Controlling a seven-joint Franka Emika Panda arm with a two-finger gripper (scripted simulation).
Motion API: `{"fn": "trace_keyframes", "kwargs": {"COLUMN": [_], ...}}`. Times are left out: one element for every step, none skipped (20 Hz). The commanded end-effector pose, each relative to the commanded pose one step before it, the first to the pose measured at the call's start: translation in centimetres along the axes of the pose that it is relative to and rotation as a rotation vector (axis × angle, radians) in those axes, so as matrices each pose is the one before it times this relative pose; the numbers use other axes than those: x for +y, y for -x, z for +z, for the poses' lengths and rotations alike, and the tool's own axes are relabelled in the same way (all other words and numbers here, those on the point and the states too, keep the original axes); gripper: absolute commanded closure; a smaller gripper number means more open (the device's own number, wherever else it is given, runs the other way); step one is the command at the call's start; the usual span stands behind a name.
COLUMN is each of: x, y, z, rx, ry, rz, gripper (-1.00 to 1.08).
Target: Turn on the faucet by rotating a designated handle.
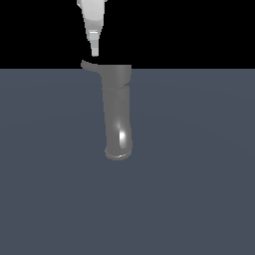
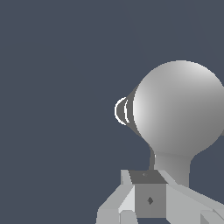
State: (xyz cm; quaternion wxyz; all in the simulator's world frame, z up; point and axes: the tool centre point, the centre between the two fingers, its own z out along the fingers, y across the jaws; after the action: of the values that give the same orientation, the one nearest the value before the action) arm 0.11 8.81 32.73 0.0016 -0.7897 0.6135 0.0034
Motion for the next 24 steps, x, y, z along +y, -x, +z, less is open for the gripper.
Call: {"fn": "trace_keyframes", "kwargs": {"x": [-0.76,-0.236,-0.213,-0.191,-0.17,-0.15,-0.131,-0.112,-0.094,-0.076,-0.059,-0.042,-0.025,-0.009,0.0,0.0,0.0,0.016,0.301,0.302,0.304,0.306,0.308,0.31], "y": [0.355,0.132,0.125,0.119,0.11,0.101,0.089,0.079,0.07,0.057,0.045,0.029,0.024,-0.002,0.0,0.0,0.0,0.01,0.087,0.087,0.088,0.088,0.089,0.09], "z": [0.87,0.301,0.279,0.256,0.233,0.21,0.186,0.162,0.137,0.113,0.088,0.063,0.038,0.012,0.0,0.0,0.0,0.003,0.002,0.002,0.002,0.002,0.002,0.002], "rx": [0.00225,0.00072,0.00066,0.00061,0.00055,0.0005,0.00044,0.00038,0.00032,0.00027,0.00021,0.00015,0.00008,0.00004,0.0,0.0,0.0,-0.00002,0.0,0.0,0.0,0.0,0.0,0.0], "ry": [-0.00101,-0.0001,-0.00011,-0.00011,-0.00011,-0.0001,-0.0001,-0.00009,-0.00008,-0.00007,-0.00005,-0.00004,-0.00002,-0.00001,0.0,0.0,0.0,0.0004,0.0,0.0,0.0,0.0,0.0,0.0], "rz": [0.04207,0.0136,0.01251,0.01139,0.01032,0.00922,0.00816,0.00706,0.00593,0.00488,0.00378,0.00276,0.00154,0.00069,0.0,0.0,0.0,-0.00113,0.0,0.0,0.0,0.0,0.0,0.0], "gripper": [1.08,1.08,1.08,1.08,1.08,1.08,1.08,1.08,1.08,1.08,1.08,1.08,1.08,1.08,1.08,1.08,1.08,1.08,1.08,1.08,1.08,1.08,1.08,1.08]}}
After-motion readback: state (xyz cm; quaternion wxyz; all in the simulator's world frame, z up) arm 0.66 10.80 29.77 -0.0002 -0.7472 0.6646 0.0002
